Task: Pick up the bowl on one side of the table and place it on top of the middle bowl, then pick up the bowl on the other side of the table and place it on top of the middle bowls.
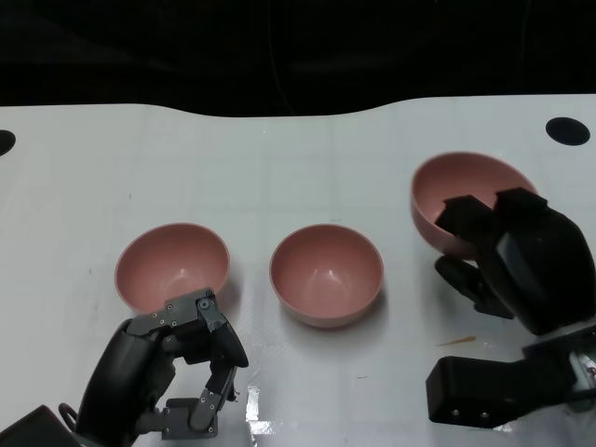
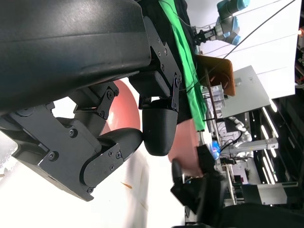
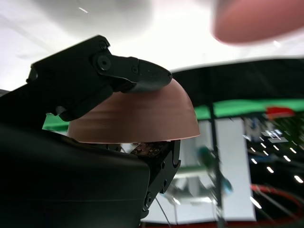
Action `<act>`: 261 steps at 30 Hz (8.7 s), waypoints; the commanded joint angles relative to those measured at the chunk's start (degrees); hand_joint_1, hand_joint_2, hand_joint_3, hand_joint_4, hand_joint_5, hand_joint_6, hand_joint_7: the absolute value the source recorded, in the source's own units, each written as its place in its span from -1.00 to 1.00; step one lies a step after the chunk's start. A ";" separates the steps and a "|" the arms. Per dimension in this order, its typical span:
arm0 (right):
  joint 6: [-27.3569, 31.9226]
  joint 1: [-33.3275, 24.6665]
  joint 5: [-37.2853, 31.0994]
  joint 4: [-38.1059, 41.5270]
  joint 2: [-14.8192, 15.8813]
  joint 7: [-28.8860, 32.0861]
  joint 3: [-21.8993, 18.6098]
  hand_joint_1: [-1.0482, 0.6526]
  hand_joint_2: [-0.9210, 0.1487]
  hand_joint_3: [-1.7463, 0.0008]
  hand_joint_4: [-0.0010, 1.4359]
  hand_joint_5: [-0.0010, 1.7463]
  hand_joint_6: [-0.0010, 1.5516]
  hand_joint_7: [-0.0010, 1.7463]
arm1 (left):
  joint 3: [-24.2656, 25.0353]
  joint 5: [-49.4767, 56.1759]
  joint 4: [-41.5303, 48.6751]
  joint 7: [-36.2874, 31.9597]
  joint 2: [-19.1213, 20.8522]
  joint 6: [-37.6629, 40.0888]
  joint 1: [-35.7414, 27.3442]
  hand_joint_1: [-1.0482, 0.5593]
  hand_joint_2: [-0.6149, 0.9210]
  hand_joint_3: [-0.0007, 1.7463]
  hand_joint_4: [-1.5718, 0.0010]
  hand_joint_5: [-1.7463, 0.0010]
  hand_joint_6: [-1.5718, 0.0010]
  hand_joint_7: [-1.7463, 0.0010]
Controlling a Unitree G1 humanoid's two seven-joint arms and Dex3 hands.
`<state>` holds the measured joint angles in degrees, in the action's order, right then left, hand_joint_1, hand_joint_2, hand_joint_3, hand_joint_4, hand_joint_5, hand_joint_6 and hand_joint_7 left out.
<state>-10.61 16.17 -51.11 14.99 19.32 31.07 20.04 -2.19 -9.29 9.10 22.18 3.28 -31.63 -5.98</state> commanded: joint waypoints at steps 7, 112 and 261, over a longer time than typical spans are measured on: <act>-8.98 4.71 4.17 0.28 -3.29 -3.04 2.37 0.08 0.31 -0.56 0.38 1.00 0.06 0.88 | 0.36 0.21 1.74 0.00 0.57 -1.52 0.59 0.05 0.28 0.55 -0.09 -0.95 0.00 -0.70; -8.09 -32.08 49.11 -23.15 -10.65 -34.30 -14.43 0.16 0.04 -0.73 0.25 1.00 0.00 0.76 | 0.57 54.06 -22.01 -17.95 15.01 21.26 4.16 -0.35 1.00 -0.99 0.67 0.39 0.45 0.97; -5.77 -31.26 45.89 -24.11 -13.32 -36.47 -14.16 0.20 0.10 -0.75 0.27 1.00 0.05 0.69 | -5.47 0.89 -9.93 -18.10 -0.94 -0.74 -2.93 0.04 0.78 -0.22 0.26 -0.83 0.29 -0.55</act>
<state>-16.35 -14.94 -5.77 -8.47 5.67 -5.31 6.51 -8.20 -6.82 0.60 3.32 2.44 -34.14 -7.77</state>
